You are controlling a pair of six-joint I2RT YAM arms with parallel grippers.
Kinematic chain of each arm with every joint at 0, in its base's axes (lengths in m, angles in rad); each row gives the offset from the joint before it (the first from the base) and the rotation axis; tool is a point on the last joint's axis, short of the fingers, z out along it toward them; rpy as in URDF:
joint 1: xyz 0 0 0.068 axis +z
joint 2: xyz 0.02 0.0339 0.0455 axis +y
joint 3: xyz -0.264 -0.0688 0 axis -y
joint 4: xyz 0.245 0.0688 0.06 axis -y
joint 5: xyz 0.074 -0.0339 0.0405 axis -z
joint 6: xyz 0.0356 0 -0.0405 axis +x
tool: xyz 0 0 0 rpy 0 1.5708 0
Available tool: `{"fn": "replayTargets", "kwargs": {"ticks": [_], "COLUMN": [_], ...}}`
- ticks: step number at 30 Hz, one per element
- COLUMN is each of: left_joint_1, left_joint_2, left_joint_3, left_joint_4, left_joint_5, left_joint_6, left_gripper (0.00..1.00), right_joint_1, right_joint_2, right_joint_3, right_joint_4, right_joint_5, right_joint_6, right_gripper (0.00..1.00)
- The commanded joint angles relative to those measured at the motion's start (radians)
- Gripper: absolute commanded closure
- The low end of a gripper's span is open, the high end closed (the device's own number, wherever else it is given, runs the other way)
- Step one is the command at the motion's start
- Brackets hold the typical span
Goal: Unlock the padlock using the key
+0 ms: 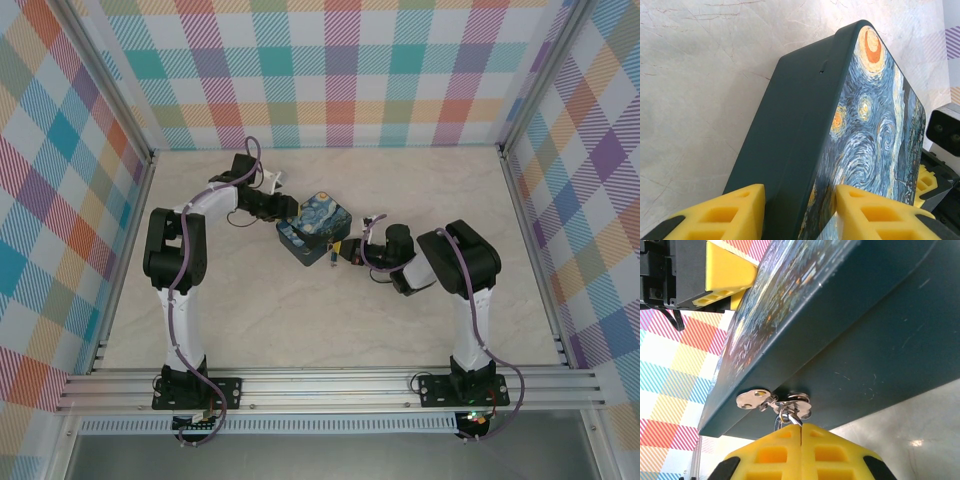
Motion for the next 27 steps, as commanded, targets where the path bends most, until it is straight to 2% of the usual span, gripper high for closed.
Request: {"fn": "replayTargets", "kwargs": {"ticks": [1,13,18,21,27], "left_joint_1": [-0.013,-0.038,-0.047,-0.048,-0.048], "left_joint_2": [0.031,-0.05,-0.094,-0.104,-0.095], "left_joint_3": [-0.031,-0.145,-0.209,-0.228,-0.225], "left_joint_4": [-0.075,-0.003,0.044,0.057,0.055], "left_joint_5": [-0.142,-0.178,-0.201,-0.207,-0.211], "left_joint_6": [0.023,-0.018,-0.051,-0.061,-0.06], "left_gripper": [0.61,0.61,0.6,0.6,0.6], "right_joint_1": [0.001,0.001,0.001,0.001,-0.008], "right_joint_2": [-0.027,-0.052,-0.046,-0.058,-0.112], "right_joint_3": [-0.001,-0.044,-0.039,-0.034,-0.061], "right_joint_4": [-0.009,0.048,0.08,0.039,-0.076], "right_joint_5": [0.012,0.189,0.199,0.175,0.124], "right_joint_6": [0.006,0.165,0.218,0.192,0.081], "right_gripper": [1.0,1.0,1.0,1.0,0.81]}}
